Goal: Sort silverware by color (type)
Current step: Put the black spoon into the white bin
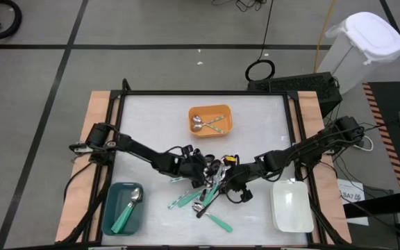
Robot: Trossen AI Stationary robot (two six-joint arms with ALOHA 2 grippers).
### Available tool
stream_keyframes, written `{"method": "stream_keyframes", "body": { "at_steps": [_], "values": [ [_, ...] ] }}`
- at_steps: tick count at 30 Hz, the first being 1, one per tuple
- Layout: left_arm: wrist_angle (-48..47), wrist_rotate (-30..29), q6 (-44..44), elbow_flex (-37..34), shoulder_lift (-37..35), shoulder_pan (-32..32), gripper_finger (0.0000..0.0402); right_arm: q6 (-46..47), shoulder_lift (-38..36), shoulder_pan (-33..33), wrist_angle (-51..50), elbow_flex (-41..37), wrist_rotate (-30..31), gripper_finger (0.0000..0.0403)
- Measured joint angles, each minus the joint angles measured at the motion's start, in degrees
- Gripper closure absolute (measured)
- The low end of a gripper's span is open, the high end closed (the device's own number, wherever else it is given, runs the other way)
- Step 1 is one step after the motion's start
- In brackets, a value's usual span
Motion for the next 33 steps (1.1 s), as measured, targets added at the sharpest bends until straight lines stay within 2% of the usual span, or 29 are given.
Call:
{"method": "stream_keyframes", "body": {
  "at_steps": [3, 7, 15, 22, 33],
  "values": [
    [-5.9, -0.5, 0.1, 2.7, 0.0, 0.0, 0.0300, 0.0, 0.0, 0.0, 0.0, 0.0, 0.0, 0.0287],
    [-7.4, -0.6, 1.3, 2.7, -0.1, 0.6, 0.0300, 0.2, 0.0, 0.0, -0.1, 0.0, 0.0, 0.0287],
    [-7.0, -0.6, 4.5, 1.5, -0.1, 2.6, 0.0300, 1.0, 0.0, 0.0, -0.6, 0.0, 0.0, 0.0287],
    [-6.2, 6.9, 8.4, 1.5, 0.0, 5.4, 0.0300, 1.0, 0.0, 0.0, -0.7, 0.0, 0.0, 0.0287],
    [-5.4, 6.7, 10.1, 1.8, 3.1, 6.1, 0.0300, 1.4, 0.0, 0.0, -0.9, 0.0, 0.0, 0.0287]
  ]
}}
